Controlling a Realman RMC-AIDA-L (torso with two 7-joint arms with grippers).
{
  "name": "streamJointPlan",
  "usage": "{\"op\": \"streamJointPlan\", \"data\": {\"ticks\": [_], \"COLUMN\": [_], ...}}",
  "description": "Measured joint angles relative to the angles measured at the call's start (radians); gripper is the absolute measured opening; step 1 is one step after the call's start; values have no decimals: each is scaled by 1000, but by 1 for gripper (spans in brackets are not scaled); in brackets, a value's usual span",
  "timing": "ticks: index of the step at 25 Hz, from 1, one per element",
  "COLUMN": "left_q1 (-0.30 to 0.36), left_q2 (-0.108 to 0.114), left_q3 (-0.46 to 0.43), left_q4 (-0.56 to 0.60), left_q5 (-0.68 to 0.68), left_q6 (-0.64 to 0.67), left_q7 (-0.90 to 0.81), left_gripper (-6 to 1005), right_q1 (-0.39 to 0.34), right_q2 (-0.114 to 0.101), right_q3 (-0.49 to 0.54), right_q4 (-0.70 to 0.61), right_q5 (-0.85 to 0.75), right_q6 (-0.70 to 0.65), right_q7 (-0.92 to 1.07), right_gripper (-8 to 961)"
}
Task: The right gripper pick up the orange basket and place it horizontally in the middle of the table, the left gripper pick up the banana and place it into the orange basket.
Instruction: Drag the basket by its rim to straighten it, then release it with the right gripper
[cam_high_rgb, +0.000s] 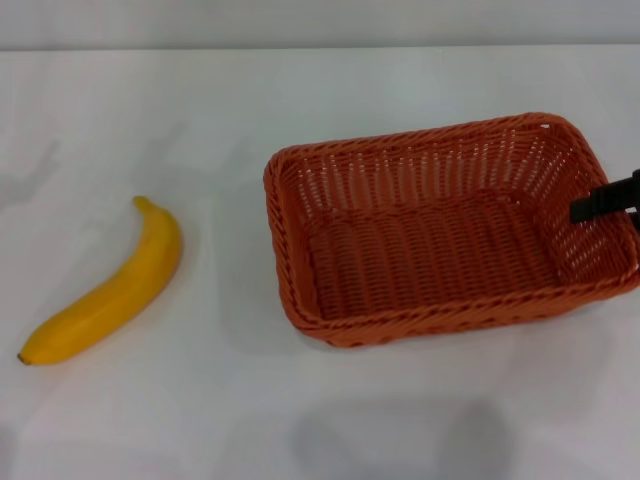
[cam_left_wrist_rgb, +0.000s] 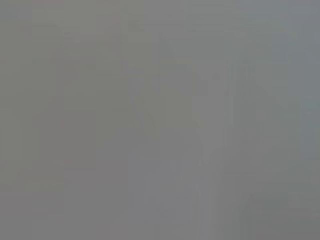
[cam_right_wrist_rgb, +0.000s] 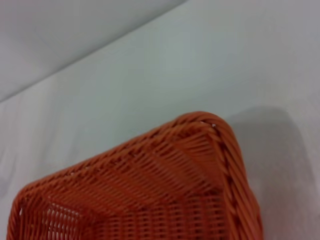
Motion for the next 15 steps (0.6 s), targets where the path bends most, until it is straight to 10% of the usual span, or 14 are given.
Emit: {"op": "streamJointPlan", "data": {"ticks": [15], "left_q1": [16], "left_q2": [-14], "left_q3": [0], "left_q4": [0], "left_q5": [-11], "left_q6": [25], "left_q7": [-35], "left_gripper": [817], "right_q1": [-7], "right_q2": [-39], "right_q3": [-2], "right_q4": [66], "right_q5": [5], "right_q6": [-124], "right_q7": [-92], "right_gripper": [768]}}
